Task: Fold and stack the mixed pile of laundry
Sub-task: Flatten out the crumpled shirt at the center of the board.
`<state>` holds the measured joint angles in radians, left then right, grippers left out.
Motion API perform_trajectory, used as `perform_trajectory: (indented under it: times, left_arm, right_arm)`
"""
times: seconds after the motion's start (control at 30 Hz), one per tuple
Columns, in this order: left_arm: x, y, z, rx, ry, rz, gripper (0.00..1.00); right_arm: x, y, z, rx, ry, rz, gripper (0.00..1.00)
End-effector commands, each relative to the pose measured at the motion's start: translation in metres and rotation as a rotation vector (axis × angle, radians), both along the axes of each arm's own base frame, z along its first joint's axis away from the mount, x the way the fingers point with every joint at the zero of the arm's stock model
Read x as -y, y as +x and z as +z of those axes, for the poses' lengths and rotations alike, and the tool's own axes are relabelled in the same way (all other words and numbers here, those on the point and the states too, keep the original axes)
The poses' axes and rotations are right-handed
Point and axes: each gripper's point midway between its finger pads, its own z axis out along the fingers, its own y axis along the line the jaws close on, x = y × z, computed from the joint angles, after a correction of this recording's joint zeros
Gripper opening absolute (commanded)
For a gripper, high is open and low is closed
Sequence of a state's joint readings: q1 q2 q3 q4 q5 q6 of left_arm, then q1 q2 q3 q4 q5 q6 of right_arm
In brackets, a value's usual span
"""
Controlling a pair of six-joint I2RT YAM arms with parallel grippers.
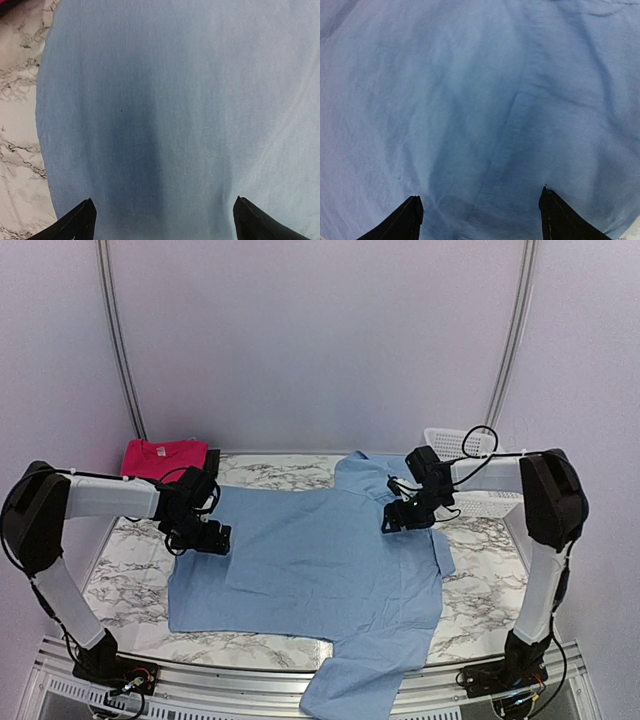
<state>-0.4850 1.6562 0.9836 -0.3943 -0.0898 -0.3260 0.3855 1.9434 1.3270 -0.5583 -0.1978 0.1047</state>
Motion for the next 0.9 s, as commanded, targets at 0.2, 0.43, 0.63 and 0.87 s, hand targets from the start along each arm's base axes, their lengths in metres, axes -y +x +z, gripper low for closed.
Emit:
perform_trajectory:
  times: [0.2,0.43,0.63,0.87]
  left_arm:
    - [-0.031,0.007,-0.059,-0.174,0.074,0.067,0.97]
    - [-0.015,0.056,-0.016,-0.057,0.006,0.041,0.97]
    - [-0.016,0.046,0.074,0.119,-0.11,0.08,0.99]
    - [-0.025,-0.034,0.084,0.071,-0.317,0.214,0.93]
  right_arm:
    - [0.023,0.073,-0.03,0.009,0.032,-0.078,0.76]
    - [0.011,0.122,0.025,0.101,0.061,-0.061,0.73]
    - [-0.001,0.092,0.123,0.212,0.139,-0.048,0.74]
    - [-0.032,-0.029,0.158,0.161,0.204,-0.02,0.71]
